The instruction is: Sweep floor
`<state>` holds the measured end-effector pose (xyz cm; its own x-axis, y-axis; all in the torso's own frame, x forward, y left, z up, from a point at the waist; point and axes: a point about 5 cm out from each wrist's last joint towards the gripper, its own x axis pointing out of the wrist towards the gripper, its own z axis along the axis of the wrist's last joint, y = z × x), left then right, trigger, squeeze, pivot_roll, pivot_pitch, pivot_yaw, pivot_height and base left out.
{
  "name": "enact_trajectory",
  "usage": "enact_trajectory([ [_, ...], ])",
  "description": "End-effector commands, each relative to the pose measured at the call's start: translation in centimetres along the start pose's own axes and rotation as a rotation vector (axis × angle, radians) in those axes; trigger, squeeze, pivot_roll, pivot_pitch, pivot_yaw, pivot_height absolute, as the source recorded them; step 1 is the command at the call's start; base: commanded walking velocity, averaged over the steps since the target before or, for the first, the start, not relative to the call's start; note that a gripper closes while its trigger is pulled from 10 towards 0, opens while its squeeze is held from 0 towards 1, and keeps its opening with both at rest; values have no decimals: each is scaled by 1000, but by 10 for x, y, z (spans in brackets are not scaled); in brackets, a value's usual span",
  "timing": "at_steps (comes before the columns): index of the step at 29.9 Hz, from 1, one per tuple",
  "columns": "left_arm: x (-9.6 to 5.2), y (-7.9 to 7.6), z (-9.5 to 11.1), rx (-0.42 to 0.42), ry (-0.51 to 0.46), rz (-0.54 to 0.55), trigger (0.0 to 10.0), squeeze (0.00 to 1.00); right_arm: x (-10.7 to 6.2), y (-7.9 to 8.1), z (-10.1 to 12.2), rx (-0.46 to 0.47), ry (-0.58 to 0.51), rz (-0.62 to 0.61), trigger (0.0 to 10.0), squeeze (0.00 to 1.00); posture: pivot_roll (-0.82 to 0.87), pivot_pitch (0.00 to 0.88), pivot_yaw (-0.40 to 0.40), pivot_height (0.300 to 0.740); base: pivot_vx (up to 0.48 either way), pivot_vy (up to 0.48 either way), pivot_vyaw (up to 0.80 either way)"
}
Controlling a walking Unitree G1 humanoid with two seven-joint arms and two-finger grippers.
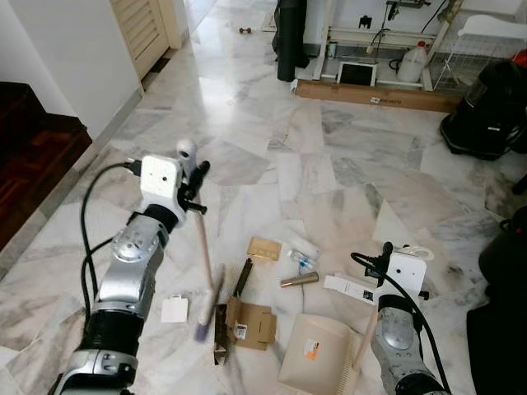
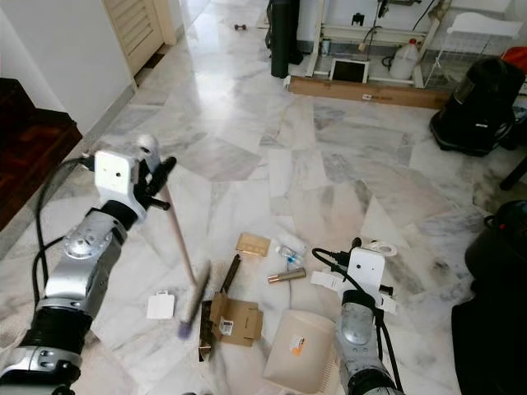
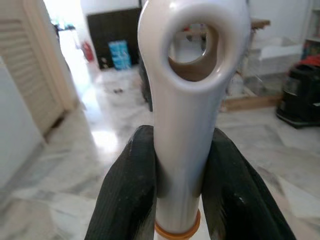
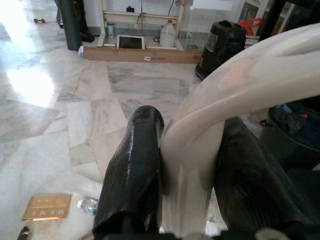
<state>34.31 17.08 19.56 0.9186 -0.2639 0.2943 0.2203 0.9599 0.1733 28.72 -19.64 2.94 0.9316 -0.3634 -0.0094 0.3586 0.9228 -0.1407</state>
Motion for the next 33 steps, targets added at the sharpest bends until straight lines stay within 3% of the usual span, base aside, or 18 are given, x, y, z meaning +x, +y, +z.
enact_trajectory([
  [1, 2, 0, 9, 25, -53, 2, 10000, 0, -15, 0, -22, -23, 118, 9, 10000, 0, 183, 156, 46, 740, 0, 0, 0],
  [8, 1, -14, -17, 18, 19, -34, 10000, 0, -14, -1, -22, -26, 115, 7, 10000, 0, 172, 167, 41, 740, 0, 0, 0],
  [12, 2, -30, -33, 12, 64, -86, 10000, 0, -14, -5, -21, -25, 105, -6, 10000, 0, 154, 175, 41, 740, 0, 0, 0],
  [20, 7, -42, -37, -14, 75, -129, 10000, 0, -12, -9, -21, -28, 94, -16, 10000, 0, 142, 184, 40, 740, 0, 0, 0],
  [23, 11, -44, -39, -70, 78, -117, 10000, 0, -12, -10, -20, -28, 92, -19, 10000, 0, 138, 187, 41, 740, 0, 0, 0],
  [33, 14, -50, -43, -86, 94, -146, 10000, 0, -13, -11, -21, -28, 92, -21, 10000, 0, 133, 177, 43, 740, 0, 0, 0],
])
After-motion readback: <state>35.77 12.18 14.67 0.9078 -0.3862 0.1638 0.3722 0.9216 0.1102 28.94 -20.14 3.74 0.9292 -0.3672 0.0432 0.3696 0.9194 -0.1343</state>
